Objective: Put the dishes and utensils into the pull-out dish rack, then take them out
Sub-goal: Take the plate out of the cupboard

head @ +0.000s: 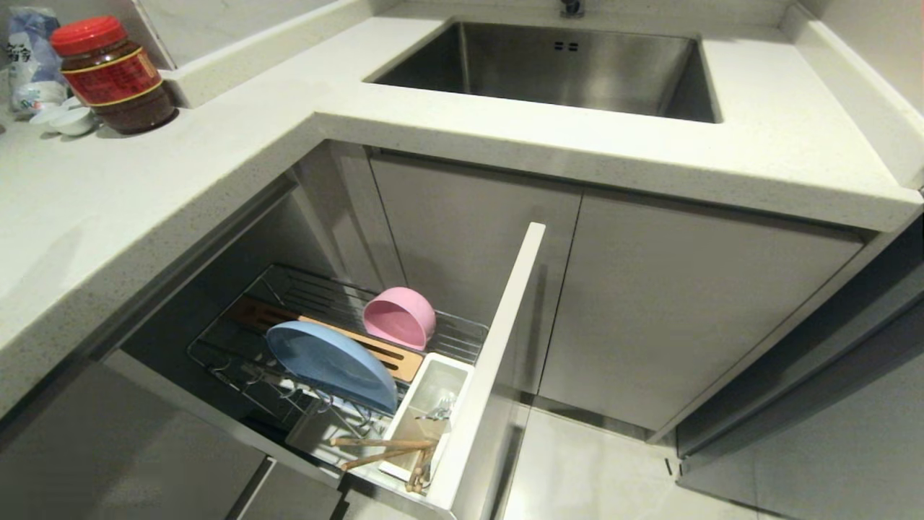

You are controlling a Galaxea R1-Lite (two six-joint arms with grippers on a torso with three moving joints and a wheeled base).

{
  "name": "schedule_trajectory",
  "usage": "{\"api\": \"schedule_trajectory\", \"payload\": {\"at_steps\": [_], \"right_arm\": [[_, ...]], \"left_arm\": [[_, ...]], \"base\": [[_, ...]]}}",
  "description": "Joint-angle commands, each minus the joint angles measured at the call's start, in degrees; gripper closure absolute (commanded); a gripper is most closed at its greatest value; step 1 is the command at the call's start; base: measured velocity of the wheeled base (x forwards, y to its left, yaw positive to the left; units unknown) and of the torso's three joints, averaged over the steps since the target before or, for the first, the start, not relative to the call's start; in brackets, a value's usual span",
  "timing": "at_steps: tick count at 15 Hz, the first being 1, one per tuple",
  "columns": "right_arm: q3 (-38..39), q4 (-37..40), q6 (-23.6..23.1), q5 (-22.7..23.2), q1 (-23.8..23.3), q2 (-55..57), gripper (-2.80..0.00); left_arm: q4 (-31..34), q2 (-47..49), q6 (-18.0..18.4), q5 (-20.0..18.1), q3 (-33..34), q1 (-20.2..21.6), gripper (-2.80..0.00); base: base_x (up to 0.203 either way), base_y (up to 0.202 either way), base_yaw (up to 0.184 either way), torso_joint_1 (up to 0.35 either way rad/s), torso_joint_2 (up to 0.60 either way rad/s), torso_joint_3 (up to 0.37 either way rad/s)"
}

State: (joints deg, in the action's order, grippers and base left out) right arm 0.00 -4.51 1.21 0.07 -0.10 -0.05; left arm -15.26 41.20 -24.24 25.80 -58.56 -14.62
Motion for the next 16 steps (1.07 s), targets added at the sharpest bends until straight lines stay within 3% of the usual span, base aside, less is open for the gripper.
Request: {"api": "schedule_trajectory", "payload": {"at_steps": [1, 4, 7, 9, 11, 15, 16], "right_arm": [[1.49, -0.01, 0.02, 0.01, 0.01, -0.04, 0.00], [1.49, -0.06, 0.02, 0.01, 0.01, -0.04, 0.00], [1.49, -0.06, 0.02, 0.01, 0.01, -0.04, 0.00], [1.49, -0.05, 0.02, 0.01, 0.01, -0.04, 0.00], [1.49, -0.06, 0.02, 0.01, 0.01, -0.04, 0.00], [1.49, -0.03, 0.02, 0.01, 0.01, -0.04, 0.00], [1.49, -0.06, 0.02, 0.01, 0.01, -0.04, 0.00]], "left_arm": [[7.02, -12.77, 5.11, -10.46, 0.82, 6.39, 0.00], [21.75, -24.30, 15.44, -19.91, 7.15, 10.00, 0.00], [28.28, -30.63, 22.45, -28.53, 19.36, 13.45, 0.00], [29.89, -36.26, 28.20, -31.82, 27.76, 13.99, 0.00], [26.73, -40.97, 30.69, -32.92, 37.64, 14.16, 0.00], [8.47, -41.10, 33.07, -32.35, 57.89, 14.25, 0.00], [8.71, -41.08, 32.64, -31.94, 59.60, 14.26, 0.00]], "base": [[0.000, 0.000, 0.000, 0.000, 0.00, 0.000], [0.000, 0.000, 0.000, 0.000, 0.00, 0.000], [0.000, 0.000, 0.000, 0.000, 0.00, 0.000], [0.000, 0.000, 0.000, 0.000, 0.00, 0.000], [0.000, 0.000, 0.000, 0.000, 0.00, 0.000], [0.000, 0.000, 0.000, 0.000, 0.00, 0.000], [0.000, 0.000, 0.000, 0.000, 0.00, 0.000]]}}
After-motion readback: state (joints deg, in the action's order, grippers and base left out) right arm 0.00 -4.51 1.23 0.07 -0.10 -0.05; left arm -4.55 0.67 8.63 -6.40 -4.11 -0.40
